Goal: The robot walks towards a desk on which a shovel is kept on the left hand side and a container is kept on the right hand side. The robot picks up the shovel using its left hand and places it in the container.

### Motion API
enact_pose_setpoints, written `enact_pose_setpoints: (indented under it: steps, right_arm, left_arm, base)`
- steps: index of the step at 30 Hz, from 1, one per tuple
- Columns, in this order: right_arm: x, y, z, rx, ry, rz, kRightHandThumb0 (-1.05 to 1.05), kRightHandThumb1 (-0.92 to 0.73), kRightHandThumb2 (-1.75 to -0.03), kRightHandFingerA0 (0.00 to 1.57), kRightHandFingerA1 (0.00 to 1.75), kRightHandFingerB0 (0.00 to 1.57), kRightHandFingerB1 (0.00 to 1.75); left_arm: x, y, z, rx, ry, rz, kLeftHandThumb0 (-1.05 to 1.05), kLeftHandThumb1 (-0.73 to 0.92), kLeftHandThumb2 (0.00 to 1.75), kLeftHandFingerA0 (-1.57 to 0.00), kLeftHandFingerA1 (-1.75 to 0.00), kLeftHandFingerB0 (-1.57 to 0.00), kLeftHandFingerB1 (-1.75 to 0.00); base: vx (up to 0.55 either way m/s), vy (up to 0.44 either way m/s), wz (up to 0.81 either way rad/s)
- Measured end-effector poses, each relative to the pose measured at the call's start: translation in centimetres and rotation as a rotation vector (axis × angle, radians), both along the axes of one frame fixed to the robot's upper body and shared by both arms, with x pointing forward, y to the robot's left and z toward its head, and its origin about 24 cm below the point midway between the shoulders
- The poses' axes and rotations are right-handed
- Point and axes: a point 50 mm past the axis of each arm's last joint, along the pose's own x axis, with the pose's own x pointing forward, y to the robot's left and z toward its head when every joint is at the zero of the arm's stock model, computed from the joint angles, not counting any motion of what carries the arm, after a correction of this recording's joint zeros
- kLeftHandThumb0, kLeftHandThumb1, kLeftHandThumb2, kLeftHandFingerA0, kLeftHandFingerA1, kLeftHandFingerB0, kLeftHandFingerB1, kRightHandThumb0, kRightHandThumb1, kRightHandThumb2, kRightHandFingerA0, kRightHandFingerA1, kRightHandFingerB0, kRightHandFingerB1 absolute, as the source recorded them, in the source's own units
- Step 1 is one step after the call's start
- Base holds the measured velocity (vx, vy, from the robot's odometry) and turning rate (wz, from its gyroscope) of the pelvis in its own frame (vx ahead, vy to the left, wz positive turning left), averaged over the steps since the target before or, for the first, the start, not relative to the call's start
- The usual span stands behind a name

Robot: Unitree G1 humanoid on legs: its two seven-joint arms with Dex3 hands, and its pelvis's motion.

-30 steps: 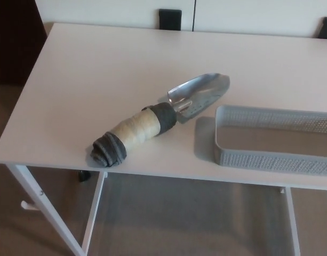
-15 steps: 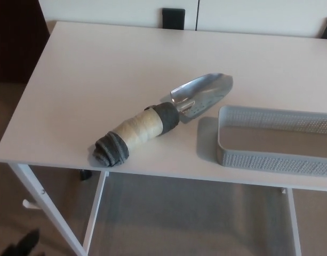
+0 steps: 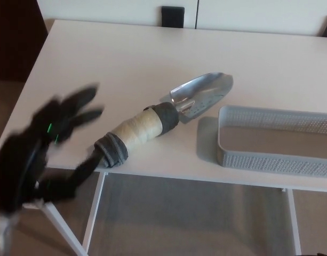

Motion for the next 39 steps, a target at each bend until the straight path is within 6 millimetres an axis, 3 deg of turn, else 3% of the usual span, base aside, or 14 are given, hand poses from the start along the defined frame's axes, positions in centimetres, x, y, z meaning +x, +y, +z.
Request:
enact_pose_setpoints:
  steps: [2, 3, 4, 7, 8, 9, 10, 12, 13, 14, 16, 19, 31, 39]
  right_arm:
    - [0.1, 0.0, 0.0, 0.001, -0.001, 0.001, -0.31, -0.49, -0.54, 0.69, 0.56, 0.42, 0.47]
    - [0.1, 0.0, 0.0, 0.001, -0.002, 0.001, -0.31, -0.48, -0.54, 0.70, 0.57, 0.42, 0.47]
    - [0.1, 0.0, 0.0, 0.001, -0.003, 0.001, -0.31, -0.49, -0.54, 0.71, 0.58, 0.41, 0.47]
    - [0.2, 0.1, 0.0, 0.003, -0.003, 0.001, -0.31, -0.49, -0.54, 0.69, 0.56, 0.42, 0.46]
    - [0.2, 0.1, 0.0, 0.003, -0.004, 0.001, -0.31, -0.49, -0.54, 0.69, 0.56, 0.42, 0.46]
    - [0.3, 0.1, 0.0, 0.003, -0.005, 0.001, -0.31, -0.49, -0.54, 0.69, 0.56, 0.41, 0.46]
    - [0.3, 0.1, 0.0, 0.003, -0.005, 0.002, -0.31, -0.49, -0.54, 0.69, 0.56, 0.41, 0.46]
    - [0.4, 0.2, 0.0, 0.004, -0.008, 0.004, -0.28, -0.49, -0.54, 0.69, 0.56, 0.40, 0.46]
    - [0.5, 0.2, 0.0, 0.005, -0.009, 0.005, -0.27, -0.49, -0.54, 0.68, 0.55, 0.40, 0.45]
    - [0.5, 0.2, 0.0, 0.006, -0.010, 0.005, -0.27, -0.50, -0.54, 0.68, 0.55, 0.40, 0.45]
    - [0.6, 0.3, 0.0, 0.007, -0.012, 0.007, -0.26, -0.49, -0.54, 0.68, 0.56, 0.40, 0.46]
    - [0.6, 0.3, 0.0, 0.008, -0.012, 0.008, -0.26, -0.49, -0.54, 0.70, 0.57, 0.40, 0.47]
    - [0.6, 0.6, 0.0, 0.015, -0.011, 0.015, -0.26, -0.49, -0.54, 0.69, 0.55, 0.40, 0.46]
    - [0.6, 0.8, 0.0, 0.017, -0.010, 0.021, -0.26, -0.50, -0.54, 0.65, 0.57, 0.39, 0.47]
  left_arm:
    - [0.7, -1.1, 2.1, 0.019, -0.090, -0.030, -0.56, 0.56, 0.58, -0.45, -0.36, -0.36, -0.32]
    - [1.0, -1.6, 3.0, 0.030, -0.129, -0.042, -0.65, 0.48, 0.79, -0.35, -0.46, -0.26, -0.42]
    - [1.3, -2.1, 3.9, 0.042, -0.168, -0.054, -0.62, 0.57, 0.57, -0.36, -0.33, -0.30, -0.31]
    - [1.8, -3.3, 5.8, 0.079, -0.246, -0.079, -0.65, 0.54, 0.57, -0.21, -0.30, -0.20, -0.28]
    - [1.9, -3.6, 6.2, 0.092, -0.261, -0.085, -0.34, 0.26, 0.87, -0.01, -0.48, 0.00, -0.46]
    - [2.1, -4.1, 6.7, 0.108, -0.279, -0.093, -0.35, 0.25, 0.87, -0.01, -0.49, 0.00, -0.46]
    - [2.2, -4.4, 7.0, 0.121, -0.291, -0.098, -0.83, 0.53, 0.81, 0.00, -0.33, -0.15, -0.33]
    - [2.5, -5.0, 7.5, 0.147, -0.308, -0.106, -0.76, 0.47, 0.82, -0.05, -0.30, -0.10, -0.27]
    - [2.7, -5.5, 7.8, 0.168, -0.315, -0.112, -0.74, 0.56, 0.58, -0.06, -0.25, -0.10, -0.25]
    - [2.9, -5.7, 7.9, 0.179, -0.317, -0.115, -0.73, 0.45, 0.82, -0.04, -0.24, -0.09, -0.24]
    - [3.4, -6.3, 8.1, 0.210, -0.313, -0.121, -0.80, 0.47, 0.69, -0.05, -0.20, -0.07, -0.20]
    - [4.2, -7.3, 7.9, 0.263, -0.290, -0.125, -0.72, 0.45, 0.85, 0.00, -0.18, -0.06, -0.20]
    - [7.8, -9.1, 4.1, 0.513, -0.086, -0.073, -0.78, 0.47, 0.82, 0.00, 0.00, -0.03, -0.08]
    - [8.9, -9.2, 1.1, 0.664, 0.038, 0.003, -0.63, 0.40, 0.76, 0.00, -0.10, 0.00, -0.13]
  base:
    - [0.00, 0.000, 0.00]
    - [0.00, 0.000, 0.00]
    - [0.00, 0.000, 0.00]
    - [0.00, 0.000, 0.00]
    - [0.00, 0.000, 0.00]
    - [0.00, 0.000, 0.00]
    - [0.00, 0.000, 0.00]
    - [0.00, 0.000, 0.00]
    - [0.00, 0.000, 0.00]
    - [0.00, 0.000, 0.00]
    - [0.00, 0.000, 0.00]
    - [0.00, 0.000, 0.00]
    - [0.00, 0.000, 0.00]
    - [0.00, 0.000, 0.00]
